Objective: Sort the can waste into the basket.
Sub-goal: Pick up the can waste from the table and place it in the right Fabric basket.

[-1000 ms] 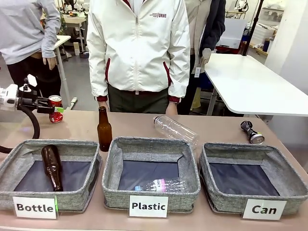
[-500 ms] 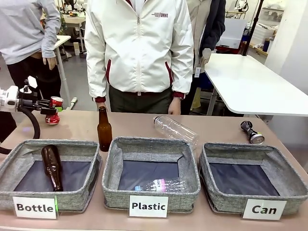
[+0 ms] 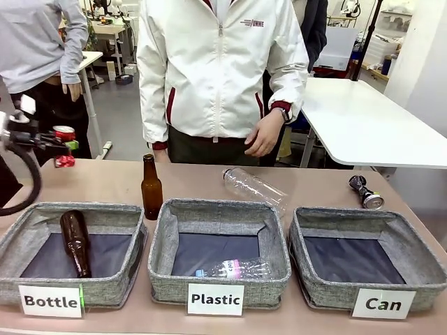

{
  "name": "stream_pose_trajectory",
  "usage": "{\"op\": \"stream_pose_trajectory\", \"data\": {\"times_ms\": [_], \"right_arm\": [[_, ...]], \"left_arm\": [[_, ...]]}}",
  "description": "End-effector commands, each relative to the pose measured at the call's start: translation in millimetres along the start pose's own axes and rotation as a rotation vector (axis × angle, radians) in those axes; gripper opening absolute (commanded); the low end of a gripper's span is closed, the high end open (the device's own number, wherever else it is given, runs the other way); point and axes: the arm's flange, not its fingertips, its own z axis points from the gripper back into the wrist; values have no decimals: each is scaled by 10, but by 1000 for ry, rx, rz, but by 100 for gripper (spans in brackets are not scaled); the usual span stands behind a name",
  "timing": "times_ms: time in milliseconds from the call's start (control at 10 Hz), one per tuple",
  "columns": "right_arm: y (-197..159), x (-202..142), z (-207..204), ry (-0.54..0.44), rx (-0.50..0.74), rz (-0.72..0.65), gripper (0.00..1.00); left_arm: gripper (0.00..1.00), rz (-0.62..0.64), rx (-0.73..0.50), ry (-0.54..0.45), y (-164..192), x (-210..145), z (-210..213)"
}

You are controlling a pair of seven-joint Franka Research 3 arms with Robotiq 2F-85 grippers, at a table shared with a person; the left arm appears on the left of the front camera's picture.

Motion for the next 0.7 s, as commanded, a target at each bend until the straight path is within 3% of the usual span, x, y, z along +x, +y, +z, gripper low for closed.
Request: {"op": "stream_pose_trajectory", "data": {"times_ms": [0,200,300,400,600], "right_arm": [[-2,20,3,-18,18,25,100],[-2,20,3,-18,18,25,100],[-2,20,3,-18,18,25,100],[-2,20,3,-18,18,25,100],[-2,20,3,-18,18,25,100]], "left_arm": [[0,-129,-86,-16,-870,449,554],[0,-207,-263,4,-1687,614,980],[0,-280,-257,18,-2066,576,1098],[0,-332,-258,33,-2291,478,1076],[0,-330,-266,101,-2346,327,966]]}}
